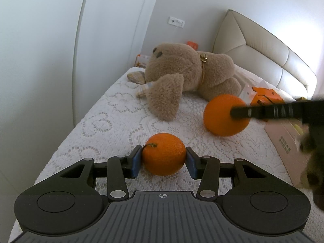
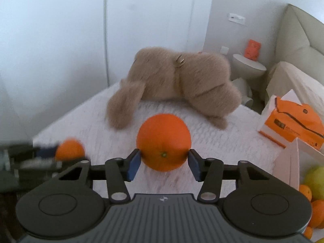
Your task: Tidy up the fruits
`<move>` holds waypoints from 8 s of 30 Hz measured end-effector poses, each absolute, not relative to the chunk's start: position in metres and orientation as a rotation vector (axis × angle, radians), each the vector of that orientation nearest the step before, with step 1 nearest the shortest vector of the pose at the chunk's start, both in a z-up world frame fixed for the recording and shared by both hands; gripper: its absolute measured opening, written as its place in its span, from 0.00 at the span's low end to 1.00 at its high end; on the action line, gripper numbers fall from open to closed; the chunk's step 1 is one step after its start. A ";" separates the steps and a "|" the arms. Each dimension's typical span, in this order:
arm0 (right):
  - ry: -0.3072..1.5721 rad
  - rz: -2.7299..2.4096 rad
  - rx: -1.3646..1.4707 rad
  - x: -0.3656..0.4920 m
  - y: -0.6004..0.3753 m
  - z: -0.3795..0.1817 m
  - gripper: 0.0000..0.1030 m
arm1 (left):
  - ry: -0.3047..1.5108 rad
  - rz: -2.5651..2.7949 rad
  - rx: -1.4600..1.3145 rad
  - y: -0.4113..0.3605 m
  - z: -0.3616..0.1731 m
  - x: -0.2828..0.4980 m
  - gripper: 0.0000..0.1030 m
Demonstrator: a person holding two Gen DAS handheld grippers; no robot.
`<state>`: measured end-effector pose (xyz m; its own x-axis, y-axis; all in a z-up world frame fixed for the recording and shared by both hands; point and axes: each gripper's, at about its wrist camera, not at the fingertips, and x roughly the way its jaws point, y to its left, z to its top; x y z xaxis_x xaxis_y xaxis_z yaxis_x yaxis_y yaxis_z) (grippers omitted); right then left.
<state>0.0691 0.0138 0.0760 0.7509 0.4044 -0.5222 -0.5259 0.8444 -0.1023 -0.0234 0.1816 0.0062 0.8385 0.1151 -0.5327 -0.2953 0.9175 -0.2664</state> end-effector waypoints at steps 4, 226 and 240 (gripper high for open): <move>0.517 0.482 -0.181 0.091 0.008 0.086 0.47 | 0.535 0.222 -0.349 0.182 0.006 -0.023 0.49; 0.526 -0.015 0.068 -0.024 -0.173 -0.015 1.00 | 0.632 -0.023 0.030 -0.003 0.007 -0.001 0.50; 0.526 -0.015 0.068 -0.024 -0.173 -0.015 1.00 | 0.632 -0.022 0.032 -0.003 0.007 -0.001 0.50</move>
